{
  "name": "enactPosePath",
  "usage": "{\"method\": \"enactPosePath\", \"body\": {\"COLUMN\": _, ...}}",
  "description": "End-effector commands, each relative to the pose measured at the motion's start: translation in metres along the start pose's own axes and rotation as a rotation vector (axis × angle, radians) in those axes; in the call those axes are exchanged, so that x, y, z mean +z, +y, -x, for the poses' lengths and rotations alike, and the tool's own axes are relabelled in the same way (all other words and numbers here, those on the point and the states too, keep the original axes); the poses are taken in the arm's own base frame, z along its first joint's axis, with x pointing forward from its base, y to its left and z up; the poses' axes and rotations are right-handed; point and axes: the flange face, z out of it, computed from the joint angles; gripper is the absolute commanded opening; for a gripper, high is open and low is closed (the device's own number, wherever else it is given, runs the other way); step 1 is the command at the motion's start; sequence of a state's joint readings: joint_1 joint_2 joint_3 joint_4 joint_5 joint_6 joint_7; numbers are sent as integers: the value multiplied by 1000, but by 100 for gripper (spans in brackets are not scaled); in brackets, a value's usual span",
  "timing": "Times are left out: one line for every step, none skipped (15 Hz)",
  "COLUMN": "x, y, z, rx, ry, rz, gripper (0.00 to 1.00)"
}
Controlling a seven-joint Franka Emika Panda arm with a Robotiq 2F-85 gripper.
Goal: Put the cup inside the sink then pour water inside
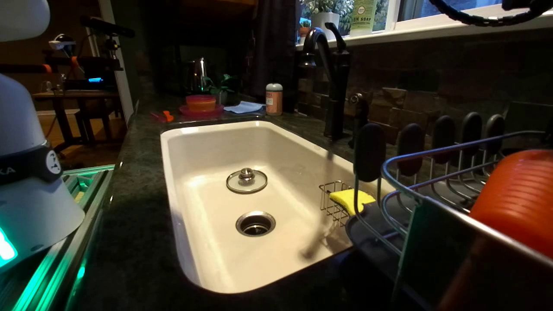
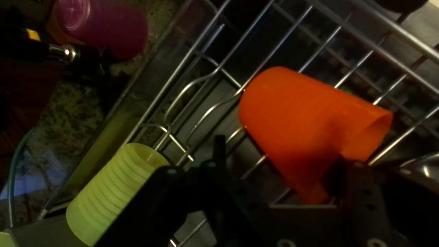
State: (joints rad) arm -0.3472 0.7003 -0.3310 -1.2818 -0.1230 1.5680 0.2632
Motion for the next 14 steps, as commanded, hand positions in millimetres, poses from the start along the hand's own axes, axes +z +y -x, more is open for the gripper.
{"method": "enactPosePath", "body": {"x": -3, "y": 9, "z": 5, "rx": -10, "ry": -31, "rz": 22, "gripper": 35}}
{"method": "enactPosePath", "body": {"x": -6, "y": 12, "z": 7, "rx": -10, "ry": -32, "rz": 29, "gripper": 28}}
{"method": "enactPosePath", "body": {"x": -8, "y": 15, "z": 9, "rx": -10, "ry": -34, "rz": 37, "gripper": 19}}
{"method": "enactPosePath", "body": {"x": -11, "y": 18, "z": 11, "rx": -10, "ry": -30, "rz": 40, "gripper": 12}}
{"method": "enactPosePath", "body": {"x": -13, "y": 21, "z": 14, "rx": -9, "ry": -22, "rz": 42, "gripper": 4}}
{"method": "enactPosePath", "body": {"x": -18, "y": 25, "z": 17, "rx": -11, "ry": -5, "rz": 40, "gripper": 1}}
{"method": "enactPosePath", "body": {"x": -22, "y": 28, "z": 20, "rx": -13, "ry": 9, "rz": 41, "gripper": 0}}
{"method": "enactPosePath", "body": {"x": -27, "y": 30, "z": 22, "rx": -25, "ry": 25, "rz": 41, "gripper": 0}}
{"method": "enactPosePath", "body": {"x": -31, "y": 32, "z": 25, "rx": -40, "ry": 37, "rz": 41, "gripper": 0}}
{"method": "enactPosePath", "body": {"x": -35, "y": 34, "z": 28, "rx": -50, "ry": 45, "rz": 43, "gripper": 1}}
{"method": "enactPosePath", "body": {"x": -39, "y": 36, "z": 31, "rx": -62, "ry": 58, "rz": 42, "gripper": 1}}
{"method": "enactPosePath", "body": {"x": -43, "y": 38, "z": 33, "rx": -69, "ry": 67, "rz": 43, "gripper": 1}}
{"method": "enactPosePath", "body": {"x": -47, "y": 39, "z": 37, "rx": -85, "ry": 85, "rz": 41, "gripper": 1}}
{"method": "enactPosePath", "body": {"x": -52, "y": 38, "z": 42, "rx": -119, "ry": 121, "rz": 44, "gripper": 1}}
